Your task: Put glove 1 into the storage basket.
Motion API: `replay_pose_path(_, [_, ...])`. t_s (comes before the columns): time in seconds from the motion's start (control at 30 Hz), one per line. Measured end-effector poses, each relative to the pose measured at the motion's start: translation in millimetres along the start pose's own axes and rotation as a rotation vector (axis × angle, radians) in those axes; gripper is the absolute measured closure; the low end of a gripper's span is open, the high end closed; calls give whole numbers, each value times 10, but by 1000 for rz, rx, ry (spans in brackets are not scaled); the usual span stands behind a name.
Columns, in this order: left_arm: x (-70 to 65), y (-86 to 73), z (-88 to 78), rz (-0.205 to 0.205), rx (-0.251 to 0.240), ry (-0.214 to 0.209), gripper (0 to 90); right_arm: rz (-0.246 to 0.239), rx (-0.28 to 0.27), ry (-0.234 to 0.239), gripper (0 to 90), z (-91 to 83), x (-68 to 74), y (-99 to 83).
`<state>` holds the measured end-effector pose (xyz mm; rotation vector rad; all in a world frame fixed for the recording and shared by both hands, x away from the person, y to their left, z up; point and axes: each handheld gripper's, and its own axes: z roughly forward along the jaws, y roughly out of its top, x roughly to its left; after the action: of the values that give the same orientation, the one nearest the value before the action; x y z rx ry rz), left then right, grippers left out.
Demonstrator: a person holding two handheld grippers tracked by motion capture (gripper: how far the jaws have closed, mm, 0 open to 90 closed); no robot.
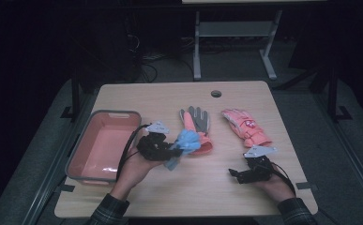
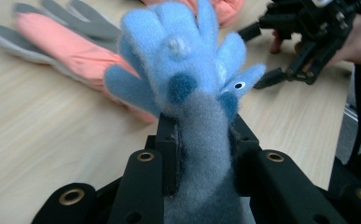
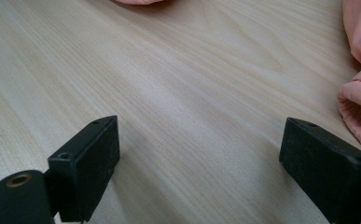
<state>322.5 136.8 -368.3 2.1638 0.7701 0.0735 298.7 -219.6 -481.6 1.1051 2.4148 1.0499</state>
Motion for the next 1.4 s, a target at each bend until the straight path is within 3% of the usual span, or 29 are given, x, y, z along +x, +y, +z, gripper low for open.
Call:
replay_pose_path(0.17, [159, 24, -191, -28, -29, 43, 709, 1, 0, 0, 114, 0, 0, 0])
replay_pose_path(0.43, [397, 53, -472, -44, -32, 122, 709, 0, 0, 0, 114, 0, 0, 0])
replay_pose_path(0.67, [651, -25, -678, -88, -49, 186, 709, -2, -1, 0, 114, 1, -1, 0])
replay_pose_path(0.83, [798, -94, -718, -114, -54, 209, 709, -1, 0, 0, 115, 0, -1, 0])
replay_pose_path(0.9, [929, -128, -727, -131, -48, 226, 709, -1, 0, 0, 115, 0, -1, 0])
replay_pose_path(1.1, [1153, -198, -757, -170, -38, 268, 709, -2, 0, 0, 115, 0, -1, 0])
replay_pose_path(1.4, [1379, -306, -755, -215, 6, 340, 709, -1, 0, 0, 115, 0, -1, 0])
